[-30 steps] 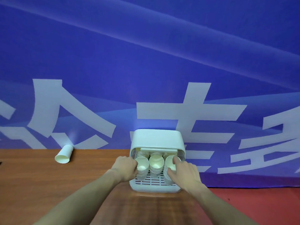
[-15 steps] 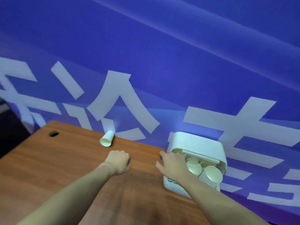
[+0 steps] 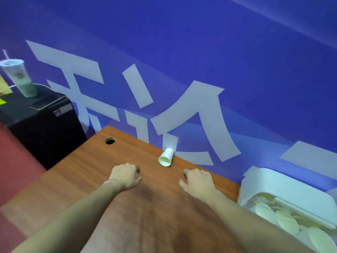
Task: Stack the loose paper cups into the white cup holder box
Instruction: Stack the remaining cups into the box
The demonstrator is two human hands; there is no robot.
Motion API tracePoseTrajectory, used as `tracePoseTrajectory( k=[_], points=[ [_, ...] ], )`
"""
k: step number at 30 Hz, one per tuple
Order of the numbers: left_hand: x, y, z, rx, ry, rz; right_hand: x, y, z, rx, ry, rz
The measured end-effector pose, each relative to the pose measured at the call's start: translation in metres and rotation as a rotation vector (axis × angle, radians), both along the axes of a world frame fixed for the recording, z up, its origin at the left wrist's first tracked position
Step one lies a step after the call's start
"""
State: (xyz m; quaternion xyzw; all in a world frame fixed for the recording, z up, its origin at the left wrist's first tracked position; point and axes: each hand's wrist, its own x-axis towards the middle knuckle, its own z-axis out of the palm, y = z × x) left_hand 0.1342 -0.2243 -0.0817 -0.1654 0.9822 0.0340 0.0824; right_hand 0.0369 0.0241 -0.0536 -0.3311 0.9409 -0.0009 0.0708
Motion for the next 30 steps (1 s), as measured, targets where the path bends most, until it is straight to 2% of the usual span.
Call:
tracePoseTrajectory(
  k=[8,19,30],
  points=[
    [-0.037,-0.051,-0.049,0.093,-0.003,0.036,-0.046,-0.069,-0.035,0.038,-0.065,-0.069],
    [-0.085,-0.064,-0.135,0.217,-0.025,0.118,-0.111,-0.112,-0.111,0.085,-0.141,-0.234],
    [-0.096,-0.060,-0.158,0.211,-0.053,0.141,-0.139,-0.129,-0.141,0.091,-0.150,-0.279]
  ],
)
